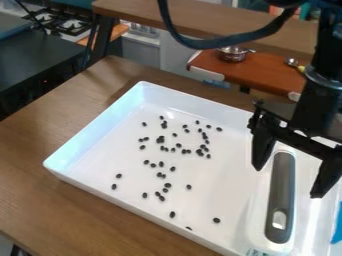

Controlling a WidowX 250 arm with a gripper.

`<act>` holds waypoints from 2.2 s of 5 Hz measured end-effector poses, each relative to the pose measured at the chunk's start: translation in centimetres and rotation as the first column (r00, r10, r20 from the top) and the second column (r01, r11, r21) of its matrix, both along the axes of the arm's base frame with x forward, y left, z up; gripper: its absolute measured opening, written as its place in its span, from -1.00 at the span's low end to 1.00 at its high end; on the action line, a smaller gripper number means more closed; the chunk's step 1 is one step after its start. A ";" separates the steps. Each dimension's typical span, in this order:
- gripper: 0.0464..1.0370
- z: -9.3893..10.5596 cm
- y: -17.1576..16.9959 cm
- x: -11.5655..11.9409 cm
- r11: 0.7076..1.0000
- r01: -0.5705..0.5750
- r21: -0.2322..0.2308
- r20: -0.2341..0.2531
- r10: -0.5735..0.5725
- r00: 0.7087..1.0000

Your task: Sweep into pile

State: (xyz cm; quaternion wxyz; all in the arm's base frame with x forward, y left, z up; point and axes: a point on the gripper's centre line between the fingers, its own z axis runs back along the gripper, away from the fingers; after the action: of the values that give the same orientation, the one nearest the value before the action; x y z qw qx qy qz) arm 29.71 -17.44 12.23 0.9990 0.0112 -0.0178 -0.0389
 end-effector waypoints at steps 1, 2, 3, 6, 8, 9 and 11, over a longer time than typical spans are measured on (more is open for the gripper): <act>0.93 -1.2 0.1 -0.1 1.000 -0.001 0.019 -0.031 0.002 1.000; 0.93 -1.7 0.3 0.1 1.000 -0.013 0.012 -0.025 0.014 1.000; 0.93 -2.1 1.3 0.9 0.998 -0.055 -0.007 -0.012 0.055 0.998; 0.28 -3.0 1.8 0.9 0.996 -0.078 -0.033 -0.015 0.078 0.997; -0.13 -3.6 2.2 0.6 0.996 -0.083 -0.025 -0.003 0.083 0.997; -0.13 -3.7 2.8 0.6 0.996 -0.087 -0.028 0.004 0.087 0.996; -0.13 -3.7 5.9 0.3 0.994 -0.109 -0.018 -0.024 0.109 0.994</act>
State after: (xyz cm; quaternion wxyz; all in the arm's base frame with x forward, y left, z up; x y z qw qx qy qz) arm 30.00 -11.54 8.50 0.9999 0.0021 -0.0058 0.0157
